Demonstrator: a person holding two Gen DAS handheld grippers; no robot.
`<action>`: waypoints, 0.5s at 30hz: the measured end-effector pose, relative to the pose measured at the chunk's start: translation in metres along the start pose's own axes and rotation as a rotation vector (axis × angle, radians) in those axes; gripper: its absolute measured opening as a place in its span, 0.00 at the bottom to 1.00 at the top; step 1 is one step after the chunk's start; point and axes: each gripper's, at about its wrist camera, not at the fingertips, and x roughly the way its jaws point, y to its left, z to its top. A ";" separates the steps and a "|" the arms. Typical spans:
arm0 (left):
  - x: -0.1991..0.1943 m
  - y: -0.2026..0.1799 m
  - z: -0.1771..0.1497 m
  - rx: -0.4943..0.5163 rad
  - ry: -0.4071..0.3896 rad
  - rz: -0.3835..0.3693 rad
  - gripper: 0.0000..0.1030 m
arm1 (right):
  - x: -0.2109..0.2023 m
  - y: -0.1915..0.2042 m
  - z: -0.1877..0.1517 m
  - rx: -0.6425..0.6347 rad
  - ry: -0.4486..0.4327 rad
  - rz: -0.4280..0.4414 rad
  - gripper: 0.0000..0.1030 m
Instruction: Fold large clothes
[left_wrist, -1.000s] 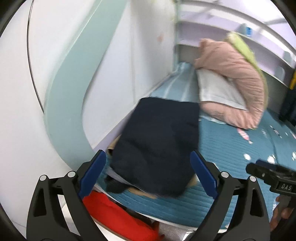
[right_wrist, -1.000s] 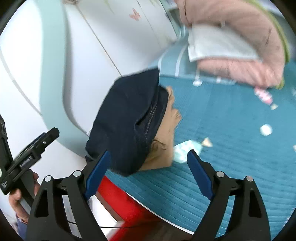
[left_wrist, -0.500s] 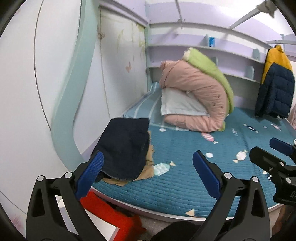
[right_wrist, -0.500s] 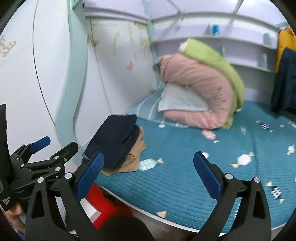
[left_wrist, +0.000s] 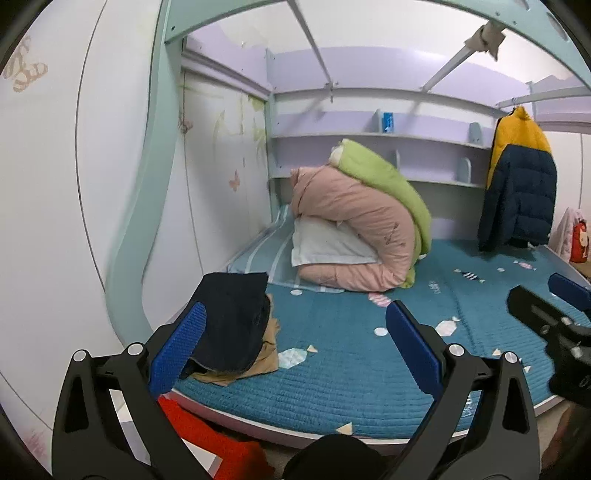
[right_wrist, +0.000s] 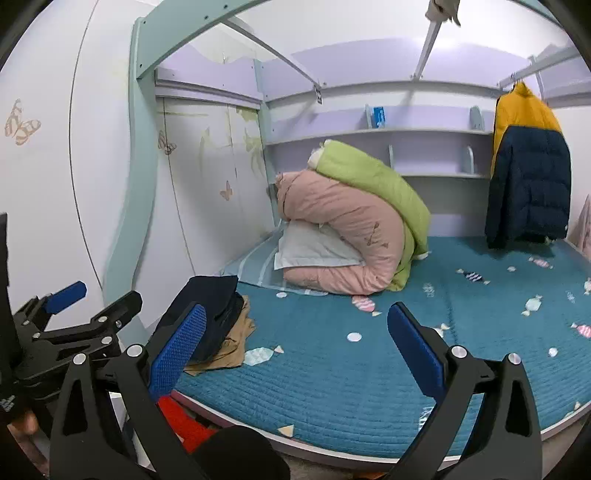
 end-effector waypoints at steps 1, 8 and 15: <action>-0.003 -0.002 0.001 0.002 -0.005 -0.005 0.95 | -0.002 0.001 0.001 -0.004 -0.005 0.004 0.92; -0.020 -0.014 0.004 0.020 -0.042 -0.004 0.95 | -0.016 0.004 0.001 -0.029 -0.038 0.008 0.92; -0.028 -0.023 0.004 0.024 -0.071 -0.015 0.95 | -0.019 0.001 0.001 -0.031 -0.049 0.015 0.92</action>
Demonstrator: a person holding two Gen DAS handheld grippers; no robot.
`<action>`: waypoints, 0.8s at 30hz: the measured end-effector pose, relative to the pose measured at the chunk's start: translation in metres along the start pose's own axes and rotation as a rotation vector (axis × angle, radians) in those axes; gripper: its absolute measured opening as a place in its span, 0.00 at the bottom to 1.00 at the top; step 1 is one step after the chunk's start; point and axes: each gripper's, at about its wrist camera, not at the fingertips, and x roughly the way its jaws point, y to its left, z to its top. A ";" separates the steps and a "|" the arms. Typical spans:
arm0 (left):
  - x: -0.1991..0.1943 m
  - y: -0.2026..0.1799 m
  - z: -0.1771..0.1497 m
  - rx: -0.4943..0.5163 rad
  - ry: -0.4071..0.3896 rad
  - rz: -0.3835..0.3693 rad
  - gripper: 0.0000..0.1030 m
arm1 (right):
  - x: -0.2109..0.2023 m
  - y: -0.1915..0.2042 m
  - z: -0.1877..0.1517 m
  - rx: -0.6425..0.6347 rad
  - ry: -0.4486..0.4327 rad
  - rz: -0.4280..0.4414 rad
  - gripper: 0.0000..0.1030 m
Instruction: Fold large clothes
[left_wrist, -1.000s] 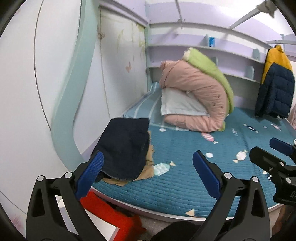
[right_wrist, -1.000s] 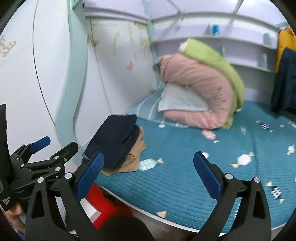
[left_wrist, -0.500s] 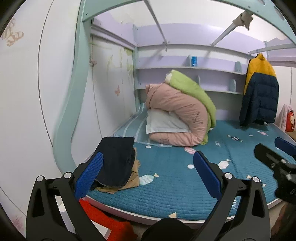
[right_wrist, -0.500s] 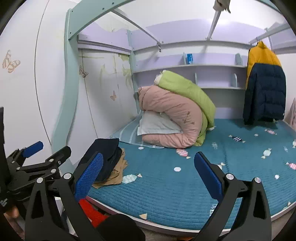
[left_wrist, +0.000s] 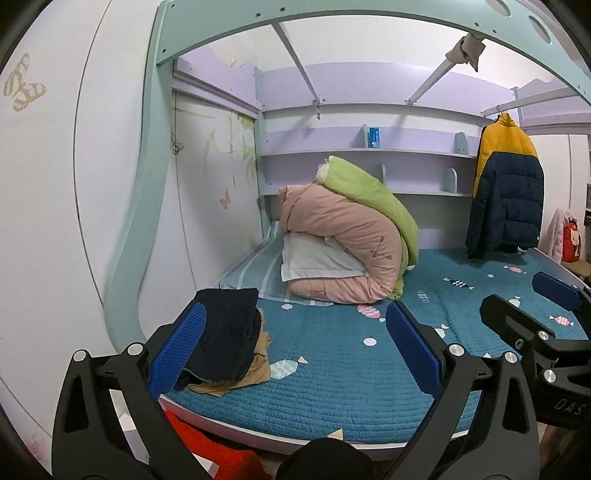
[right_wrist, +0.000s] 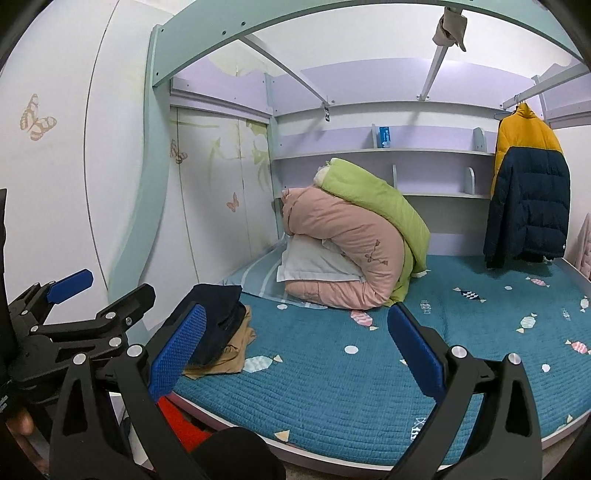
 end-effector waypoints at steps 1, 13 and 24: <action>-0.001 -0.001 0.000 0.002 -0.006 0.002 0.95 | -0.001 -0.001 0.000 0.001 -0.004 0.007 0.92; -0.006 -0.006 0.002 0.000 -0.027 0.002 0.95 | -0.005 -0.005 -0.001 0.014 -0.027 0.011 0.93; -0.005 -0.006 0.002 -0.004 -0.028 -0.001 0.95 | -0.006 -0.007 -0.001 0.019 -0.024 0.015 0.93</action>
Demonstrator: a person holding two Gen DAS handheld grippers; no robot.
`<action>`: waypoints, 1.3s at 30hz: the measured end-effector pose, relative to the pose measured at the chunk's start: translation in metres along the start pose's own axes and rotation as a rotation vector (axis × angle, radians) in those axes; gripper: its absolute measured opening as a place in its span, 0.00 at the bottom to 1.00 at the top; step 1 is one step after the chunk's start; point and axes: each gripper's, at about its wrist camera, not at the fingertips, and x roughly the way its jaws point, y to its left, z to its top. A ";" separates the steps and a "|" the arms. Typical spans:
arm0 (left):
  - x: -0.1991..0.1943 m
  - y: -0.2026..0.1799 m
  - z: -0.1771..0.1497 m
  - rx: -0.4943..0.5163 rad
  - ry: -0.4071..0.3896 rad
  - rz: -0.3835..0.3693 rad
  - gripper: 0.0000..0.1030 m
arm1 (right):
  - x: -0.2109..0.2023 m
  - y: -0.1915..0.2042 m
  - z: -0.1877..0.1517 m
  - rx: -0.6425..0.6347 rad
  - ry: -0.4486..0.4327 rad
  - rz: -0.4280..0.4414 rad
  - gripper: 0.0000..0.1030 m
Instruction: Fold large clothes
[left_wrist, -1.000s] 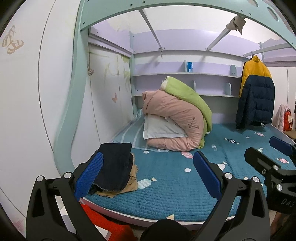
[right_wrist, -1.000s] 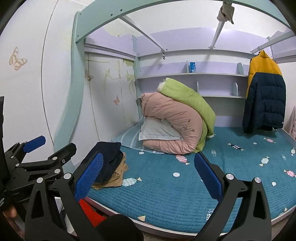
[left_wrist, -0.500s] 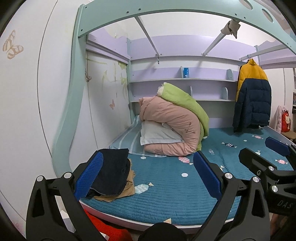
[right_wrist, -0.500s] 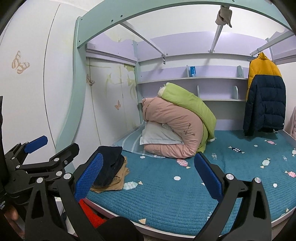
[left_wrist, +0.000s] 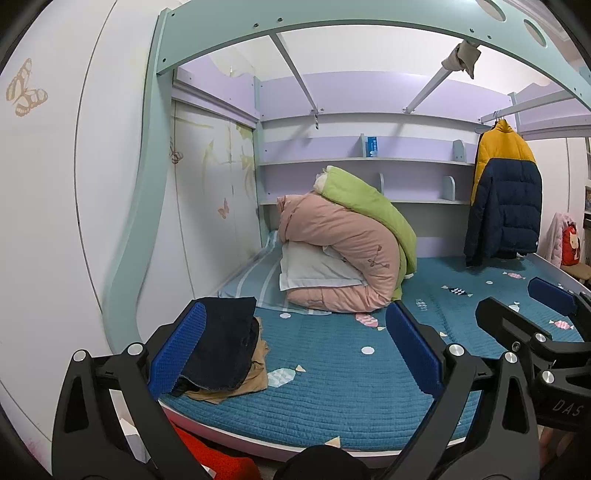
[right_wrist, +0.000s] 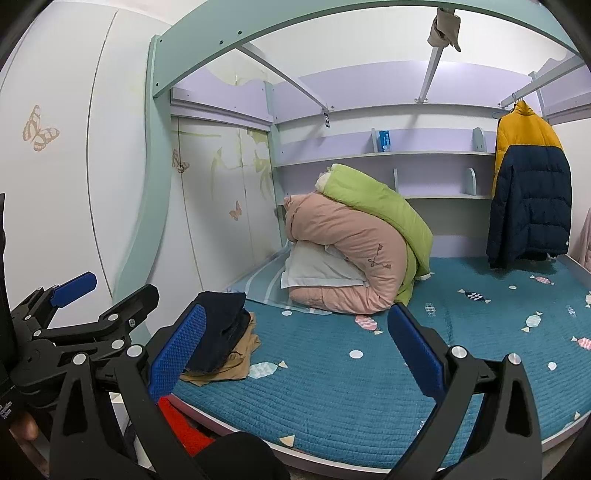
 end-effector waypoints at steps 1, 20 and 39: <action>0.000 0.000 0.000 0.001 0.000 0.000 0.95 | 0.000 0.000 0.000 0.000 0.000 -0.001 0.93; -0.001 -0.004 0.003 0.000 -0.012 0.010 0.95 | 0.000 -0.003 -0.001 0.003 -0.002 0.006 0.93; -0.003 -0.008 0.002 0.000 -0.016 0.023 0.95 | -0.002 -0.001 0.000 0.014 0.006 0.009 0.93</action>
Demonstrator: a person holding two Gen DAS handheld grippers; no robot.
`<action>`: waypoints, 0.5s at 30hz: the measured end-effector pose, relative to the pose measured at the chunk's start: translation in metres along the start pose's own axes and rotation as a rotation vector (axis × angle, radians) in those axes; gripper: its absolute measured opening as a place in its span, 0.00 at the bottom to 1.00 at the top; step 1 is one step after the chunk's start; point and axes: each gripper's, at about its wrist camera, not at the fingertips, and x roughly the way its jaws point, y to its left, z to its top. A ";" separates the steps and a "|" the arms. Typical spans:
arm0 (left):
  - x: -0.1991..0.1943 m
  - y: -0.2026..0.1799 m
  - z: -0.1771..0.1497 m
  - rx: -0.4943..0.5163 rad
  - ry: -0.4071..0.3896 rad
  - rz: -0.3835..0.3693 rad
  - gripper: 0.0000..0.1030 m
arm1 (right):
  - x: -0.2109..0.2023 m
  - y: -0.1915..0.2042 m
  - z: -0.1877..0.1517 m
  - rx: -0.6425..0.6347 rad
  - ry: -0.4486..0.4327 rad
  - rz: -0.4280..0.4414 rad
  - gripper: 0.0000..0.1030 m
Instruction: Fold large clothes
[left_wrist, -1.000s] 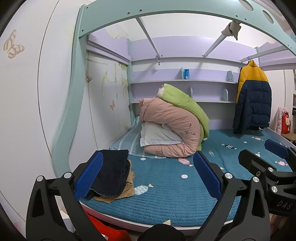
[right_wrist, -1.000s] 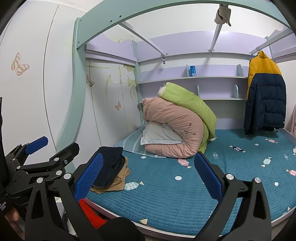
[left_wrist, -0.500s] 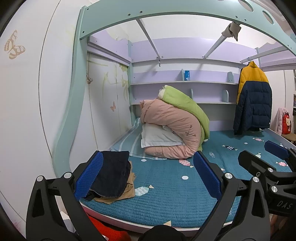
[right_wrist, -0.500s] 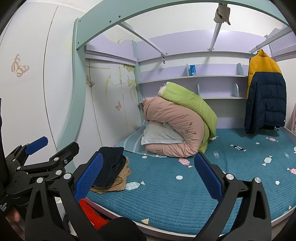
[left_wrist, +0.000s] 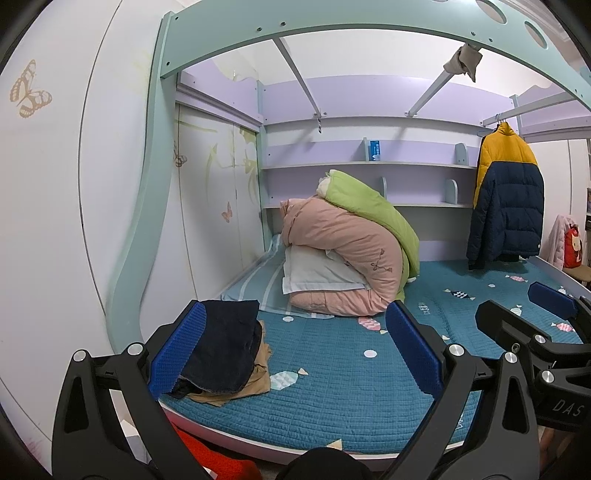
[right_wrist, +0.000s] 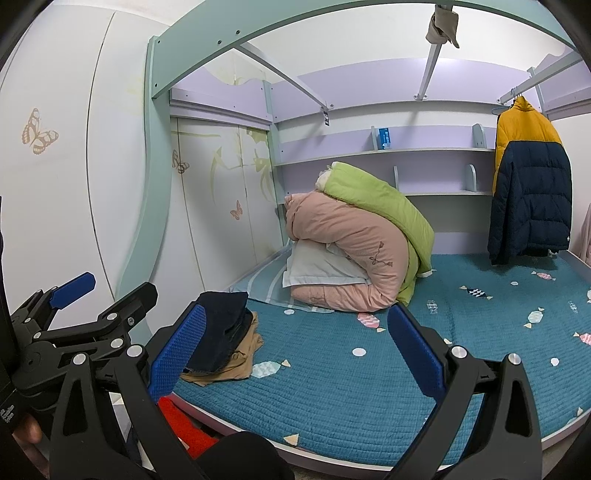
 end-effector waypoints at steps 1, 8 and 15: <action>0.000 0.000 0.000 0.000 0.000 0.000 0.95 | 0.000 0.000 0.000 0.001 0.001 0.000 0.93; 0.000 -0.001 0.000 -0.001 0.001 0.000 0.95 | 0.001 0.000 0.000 0.008 0.003 0.002 0.93; -0.001 -0.002 0.000 -0.003 0.000 0.003 0.95 | 0.001 0.000 0.000 0.013 0.007 0.002 0.93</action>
